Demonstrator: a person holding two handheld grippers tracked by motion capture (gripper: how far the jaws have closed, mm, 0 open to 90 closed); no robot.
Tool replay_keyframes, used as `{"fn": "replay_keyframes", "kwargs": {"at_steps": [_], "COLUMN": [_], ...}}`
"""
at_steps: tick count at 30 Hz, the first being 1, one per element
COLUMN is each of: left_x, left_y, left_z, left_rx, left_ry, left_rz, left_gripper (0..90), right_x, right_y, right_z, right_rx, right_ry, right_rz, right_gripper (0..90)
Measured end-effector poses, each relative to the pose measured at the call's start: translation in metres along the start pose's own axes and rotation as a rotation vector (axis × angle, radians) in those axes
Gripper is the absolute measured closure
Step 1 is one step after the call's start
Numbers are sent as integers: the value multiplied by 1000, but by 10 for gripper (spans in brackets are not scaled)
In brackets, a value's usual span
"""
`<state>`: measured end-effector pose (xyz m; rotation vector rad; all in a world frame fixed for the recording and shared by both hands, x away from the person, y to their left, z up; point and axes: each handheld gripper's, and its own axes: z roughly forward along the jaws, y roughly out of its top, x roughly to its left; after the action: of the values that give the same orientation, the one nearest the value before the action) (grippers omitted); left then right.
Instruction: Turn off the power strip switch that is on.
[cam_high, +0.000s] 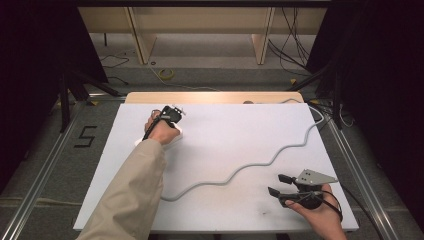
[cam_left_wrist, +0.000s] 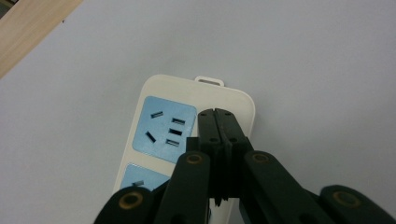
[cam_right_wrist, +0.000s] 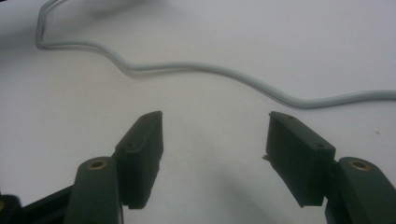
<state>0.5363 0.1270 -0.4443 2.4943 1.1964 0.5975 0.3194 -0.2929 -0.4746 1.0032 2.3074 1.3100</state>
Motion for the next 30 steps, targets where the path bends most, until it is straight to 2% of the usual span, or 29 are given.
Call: {"fn": "replay_keyframes", "kwargs": {"at_steps": [6, 8, 13, 18, 23, 27, 30], "left_x": [1, 2, 3, 2, 3, 3, 1], "left_y": [1, 1, -1, -1, -2, -5, -7], "left_z": [-1, -3, -4, -9, -15, -19, -24], "left_rx": [-1, -10, -3, -19, -35, -21, -45], "left_ry": [3, -14, -16, -23, -24, -41, -51], "left_rz": [2, -13, -11, -10, -30, -26, -29], "left_gripper": [900, 900, 899, 898, 895, 852, 835], "right_x": [0, 0, 0, 0, 0, 0, 0], "right_y": [0, 0, 0, 0, 0, 0, 0], "right_z": [0, 0, 0, 0, 0, 0, 0], "right_rx": [-1, 1, -1, -1, 1, 1, 2], "right_ry": [0, 1, 1, 1, 0, -2, -2], "right_rz": [1, 0, -2, -1, 1, -4, -1], "right_gripper": [375, 375, 374, 375, 375, 375, 374]}}
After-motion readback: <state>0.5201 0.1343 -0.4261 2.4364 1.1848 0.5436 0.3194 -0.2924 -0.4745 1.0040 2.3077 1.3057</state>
